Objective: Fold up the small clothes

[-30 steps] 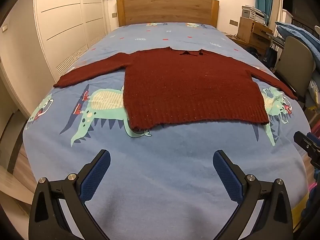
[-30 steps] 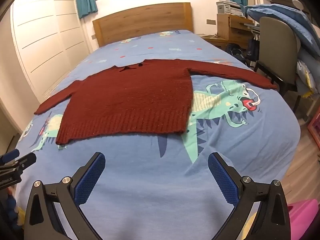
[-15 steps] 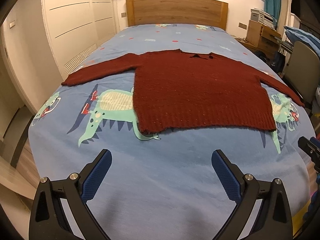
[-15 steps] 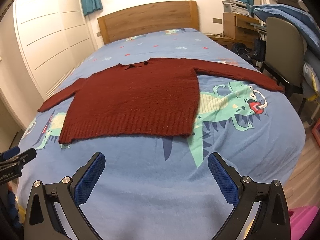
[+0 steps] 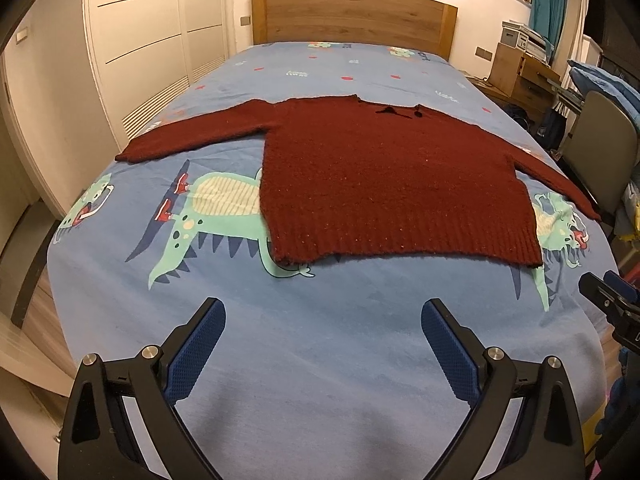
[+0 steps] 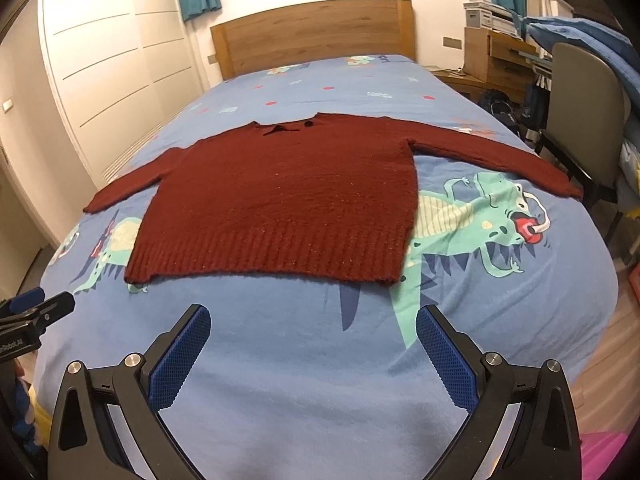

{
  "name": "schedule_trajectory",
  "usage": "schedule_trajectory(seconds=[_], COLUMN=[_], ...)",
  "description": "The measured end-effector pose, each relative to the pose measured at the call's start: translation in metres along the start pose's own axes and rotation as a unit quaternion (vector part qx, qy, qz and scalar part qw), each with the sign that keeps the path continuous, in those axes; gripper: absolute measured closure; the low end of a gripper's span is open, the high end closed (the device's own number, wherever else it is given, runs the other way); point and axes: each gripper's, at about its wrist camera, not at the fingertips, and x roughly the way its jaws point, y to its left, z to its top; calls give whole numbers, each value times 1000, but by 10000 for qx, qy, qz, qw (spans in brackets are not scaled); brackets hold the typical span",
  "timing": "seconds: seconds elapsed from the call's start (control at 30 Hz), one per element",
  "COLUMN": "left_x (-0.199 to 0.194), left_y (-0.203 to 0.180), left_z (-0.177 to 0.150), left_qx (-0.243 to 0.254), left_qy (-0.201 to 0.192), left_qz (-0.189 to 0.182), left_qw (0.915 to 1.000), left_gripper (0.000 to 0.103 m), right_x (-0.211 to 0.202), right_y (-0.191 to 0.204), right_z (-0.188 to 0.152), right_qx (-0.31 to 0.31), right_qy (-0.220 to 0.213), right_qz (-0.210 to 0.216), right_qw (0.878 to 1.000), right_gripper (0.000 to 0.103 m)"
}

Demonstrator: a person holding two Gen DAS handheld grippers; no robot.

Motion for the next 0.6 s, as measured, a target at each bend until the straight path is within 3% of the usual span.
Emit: schedule_trajectory(seconds=[0.6], left_x=[-3], left_y=[-6], left_z=[6], left_qx=[80], left_qy=[-43], left_qz=[156], left_qw=[9998], left_gripper=[6], right_x=[1], right_y=[4], right_z=[5], right_qx=[-101], right_qy=[22], right_qz=[55], right_qw=[9999], right_gripper=[0])
